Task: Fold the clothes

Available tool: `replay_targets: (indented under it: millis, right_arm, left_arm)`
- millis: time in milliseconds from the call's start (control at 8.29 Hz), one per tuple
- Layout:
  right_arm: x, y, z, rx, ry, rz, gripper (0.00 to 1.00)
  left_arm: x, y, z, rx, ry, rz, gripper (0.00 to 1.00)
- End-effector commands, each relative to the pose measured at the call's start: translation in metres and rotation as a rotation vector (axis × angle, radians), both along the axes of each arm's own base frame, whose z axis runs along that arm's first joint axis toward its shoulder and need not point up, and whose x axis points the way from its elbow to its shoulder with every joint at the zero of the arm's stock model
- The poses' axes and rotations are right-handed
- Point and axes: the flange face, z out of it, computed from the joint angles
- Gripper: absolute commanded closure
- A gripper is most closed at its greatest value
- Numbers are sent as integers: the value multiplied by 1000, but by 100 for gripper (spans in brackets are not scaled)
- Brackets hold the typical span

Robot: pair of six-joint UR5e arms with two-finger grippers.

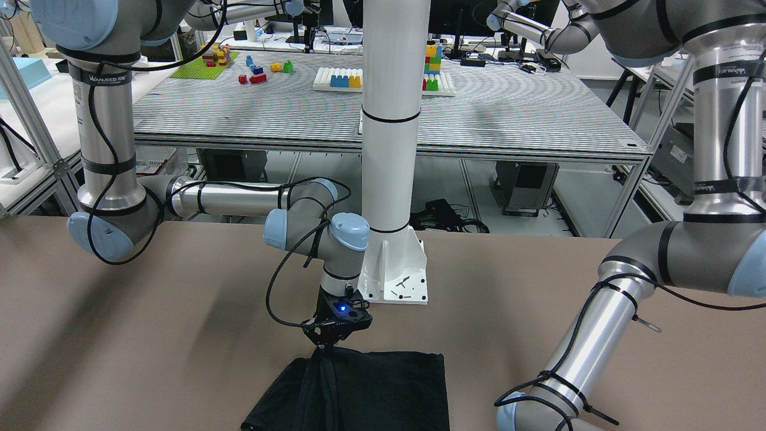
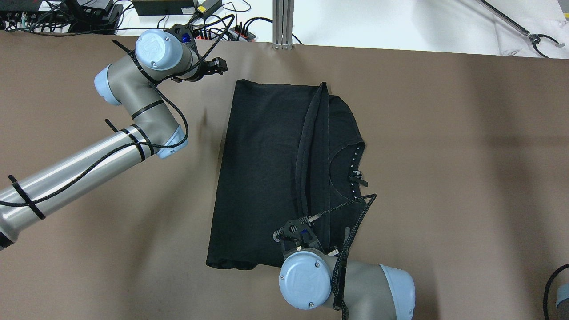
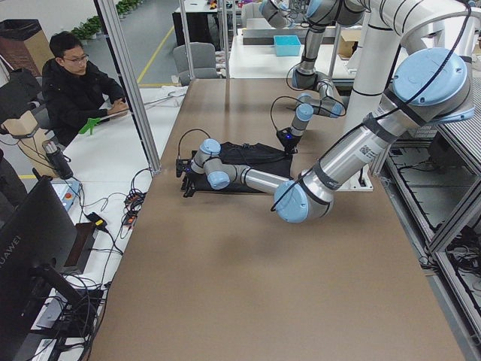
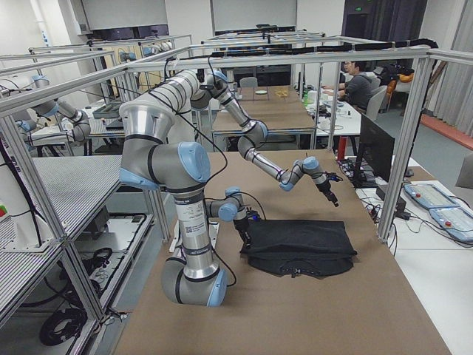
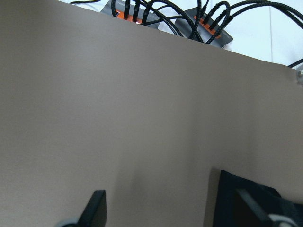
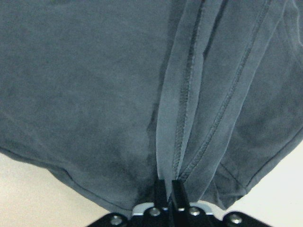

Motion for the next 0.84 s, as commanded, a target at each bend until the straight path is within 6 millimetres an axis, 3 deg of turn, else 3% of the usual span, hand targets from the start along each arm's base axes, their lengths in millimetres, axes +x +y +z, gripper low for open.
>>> replay_targets:
  millis: [0, 121, 241, 724]
  right_arm:
    - [0, 0, -1, 0, -2, -1, 77]
    - [0, 0, 0, -1, -1, -1, 78]
    - [0, 0, 0, -2, -1, -2, 100]
    - [11, -11, 7, -13, 8, -39, 100]
  left_arm:
    - [0, 1, -1, -1, 3, -3, 6]
    - [0, 1, -1, -2, 4, -4, 6]
    - [1, 1, -1, -2, 4, -2, 6]
    - [2, 2, -1, 0, 2, -21, 6]
